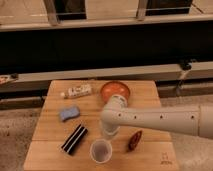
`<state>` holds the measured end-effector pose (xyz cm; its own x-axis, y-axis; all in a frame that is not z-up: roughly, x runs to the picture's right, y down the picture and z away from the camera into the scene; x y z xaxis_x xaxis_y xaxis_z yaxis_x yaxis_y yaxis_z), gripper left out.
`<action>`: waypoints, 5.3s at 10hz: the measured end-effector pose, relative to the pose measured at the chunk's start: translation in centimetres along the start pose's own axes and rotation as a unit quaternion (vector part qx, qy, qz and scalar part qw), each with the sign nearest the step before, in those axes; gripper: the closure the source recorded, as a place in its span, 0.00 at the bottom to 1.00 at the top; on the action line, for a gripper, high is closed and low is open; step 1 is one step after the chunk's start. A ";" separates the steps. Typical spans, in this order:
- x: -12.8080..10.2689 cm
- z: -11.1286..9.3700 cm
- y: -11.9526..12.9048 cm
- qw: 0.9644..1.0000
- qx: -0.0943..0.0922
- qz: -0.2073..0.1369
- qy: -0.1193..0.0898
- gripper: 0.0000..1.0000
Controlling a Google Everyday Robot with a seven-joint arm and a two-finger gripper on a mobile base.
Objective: Pick up the ceramic cup
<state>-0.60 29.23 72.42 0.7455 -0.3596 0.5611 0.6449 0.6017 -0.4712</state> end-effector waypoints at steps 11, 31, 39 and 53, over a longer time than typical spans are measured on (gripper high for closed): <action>1.8 -2.2 -3.4 0.998 0.031 -0.041 0.030 0.20; -1.6 -10.6 -0.1 0.999 0.048 -0.014 0.017 0.20; -7.6 -9.4 -0.1 0.999 0.039 -0.028 -0.014 0.20; -9.0 -3.5 -0.9 0.995 0.043 -0.078 -0.040 0.20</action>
<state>-7.35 29.43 65.41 0.6190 -0.3977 0.6772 0.7327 0.6030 -0.3156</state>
